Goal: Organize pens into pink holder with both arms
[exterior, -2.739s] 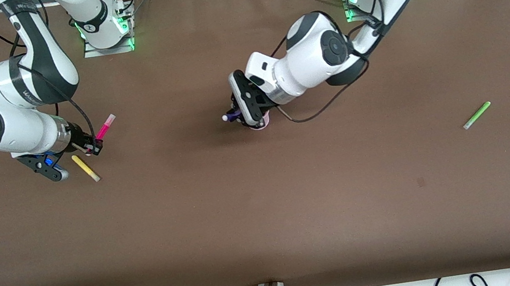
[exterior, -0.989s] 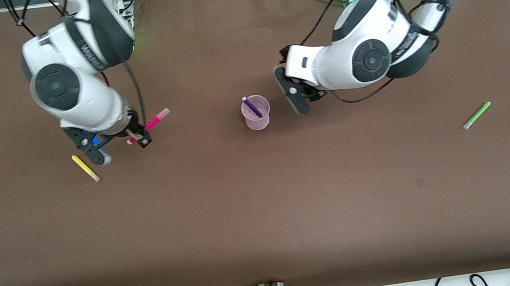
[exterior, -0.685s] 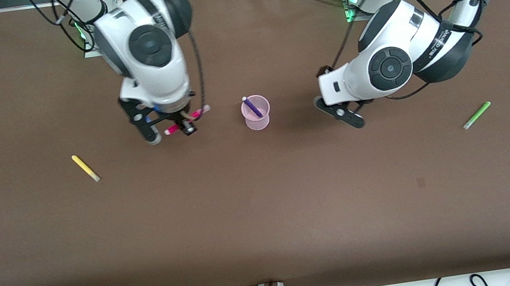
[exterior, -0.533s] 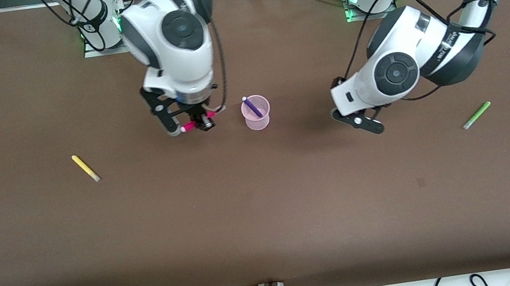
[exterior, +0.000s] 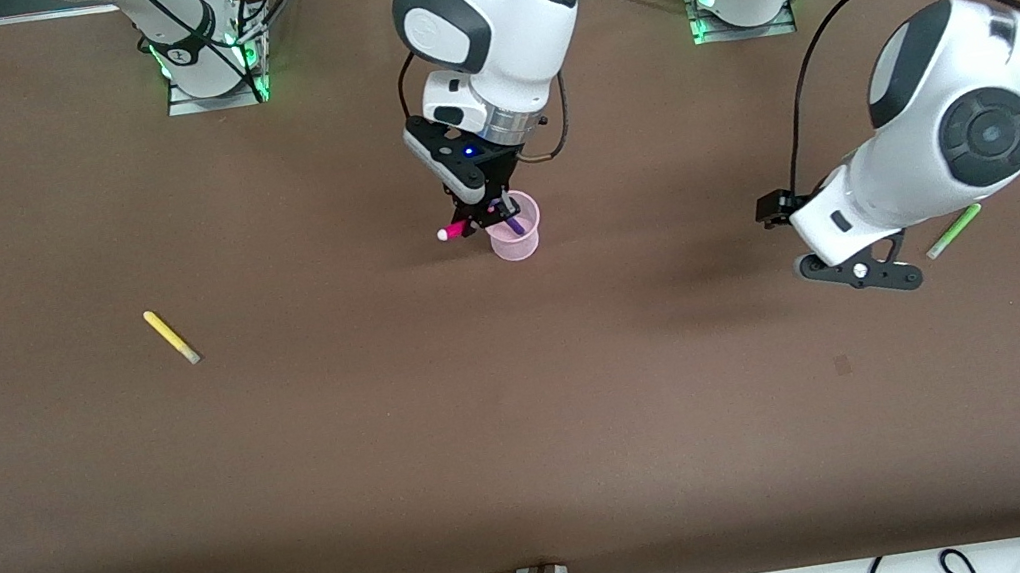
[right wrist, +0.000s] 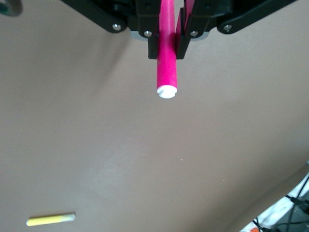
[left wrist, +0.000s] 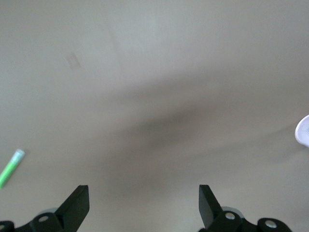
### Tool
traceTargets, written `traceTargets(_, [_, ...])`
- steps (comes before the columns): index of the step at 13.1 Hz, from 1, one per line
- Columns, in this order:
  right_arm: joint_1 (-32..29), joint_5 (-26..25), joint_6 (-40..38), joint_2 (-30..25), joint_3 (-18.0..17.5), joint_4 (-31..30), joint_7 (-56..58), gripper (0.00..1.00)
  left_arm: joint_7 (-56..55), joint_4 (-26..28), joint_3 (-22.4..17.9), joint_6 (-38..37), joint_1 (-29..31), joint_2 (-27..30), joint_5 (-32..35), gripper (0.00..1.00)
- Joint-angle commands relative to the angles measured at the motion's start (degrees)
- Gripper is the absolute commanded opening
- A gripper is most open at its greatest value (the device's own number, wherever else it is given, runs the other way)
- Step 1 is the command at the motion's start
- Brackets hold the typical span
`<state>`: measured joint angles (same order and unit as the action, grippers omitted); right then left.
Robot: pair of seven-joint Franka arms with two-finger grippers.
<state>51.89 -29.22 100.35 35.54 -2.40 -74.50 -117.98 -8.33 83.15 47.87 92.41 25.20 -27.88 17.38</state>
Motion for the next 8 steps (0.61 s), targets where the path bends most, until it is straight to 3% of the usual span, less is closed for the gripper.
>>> traceTargets(1, [1.28,-1.37,-1.30,3.91,0.82,2.25,-4.53,0.00,4.98,-6.23,-0.23,-0.91,0.64,0.46,1.26,1.00])
traceTargets(6, [2.07,-1.81,-0.86,6.29,0.82,2.25,-10.86,0.00,4.81,-11.68,-1.63,-7.75,1.26,2.90,3.98,1.00])
traceTargets(8, [3.48,-2.95,-0.95,6.56,0.90,2.25,-12.71,0.00,4.64,-12.49,-5.56,-8.91,1.00,4.49,2.67,1.00])
